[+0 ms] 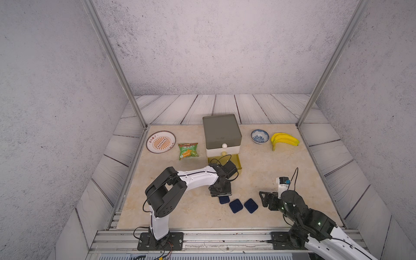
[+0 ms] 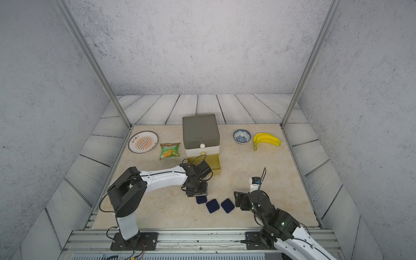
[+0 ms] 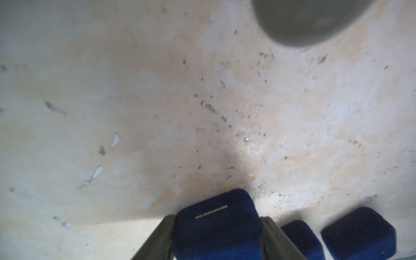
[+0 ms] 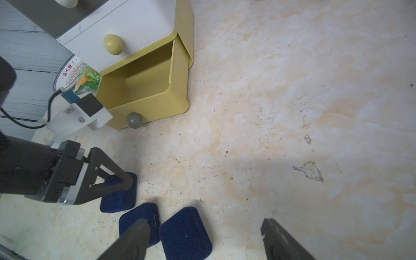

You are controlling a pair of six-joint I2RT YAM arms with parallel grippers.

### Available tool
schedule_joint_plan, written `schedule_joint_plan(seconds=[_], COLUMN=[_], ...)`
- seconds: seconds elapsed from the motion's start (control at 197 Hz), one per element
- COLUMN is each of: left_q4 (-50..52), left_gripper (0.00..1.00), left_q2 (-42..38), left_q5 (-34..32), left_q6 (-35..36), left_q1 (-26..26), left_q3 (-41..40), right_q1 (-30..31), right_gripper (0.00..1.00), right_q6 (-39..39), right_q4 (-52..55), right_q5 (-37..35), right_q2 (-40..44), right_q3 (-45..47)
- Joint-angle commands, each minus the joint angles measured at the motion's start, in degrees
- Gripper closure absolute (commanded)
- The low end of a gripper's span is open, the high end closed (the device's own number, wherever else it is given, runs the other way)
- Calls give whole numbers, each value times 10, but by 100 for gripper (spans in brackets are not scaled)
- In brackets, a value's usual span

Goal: Place the brooch boxes into the drawer by color
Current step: Pick up the brooch box from the center of the board.

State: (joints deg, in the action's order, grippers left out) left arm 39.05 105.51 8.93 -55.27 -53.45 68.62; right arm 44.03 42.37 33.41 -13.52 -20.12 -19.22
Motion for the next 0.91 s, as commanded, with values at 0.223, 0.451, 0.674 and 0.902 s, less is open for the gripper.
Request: schedule_joint_plan(seconds=[0.223,0.451,0.674,0.902], left_q4=[82,89,72,72], left_gripper=[55,54,54,55], left_q2=[-102,-127,-166,-198], left_q5=[-51,-50,-13,9], left_q6=[24,48,67,98], left_q1=[-3,17,72,120], left_q3=[18,75,72,102], right_q1=[-2,-1,4,4], right_gripper=[16,16,26,30], right_q6=[-59,-103,-97,-55], right_q4=[-72,-140,-215,-376], right_q5=[34,126,191,285], right_q2=[-56,-154,-239,-349], right_q3=[-38,-87,-121,-152])
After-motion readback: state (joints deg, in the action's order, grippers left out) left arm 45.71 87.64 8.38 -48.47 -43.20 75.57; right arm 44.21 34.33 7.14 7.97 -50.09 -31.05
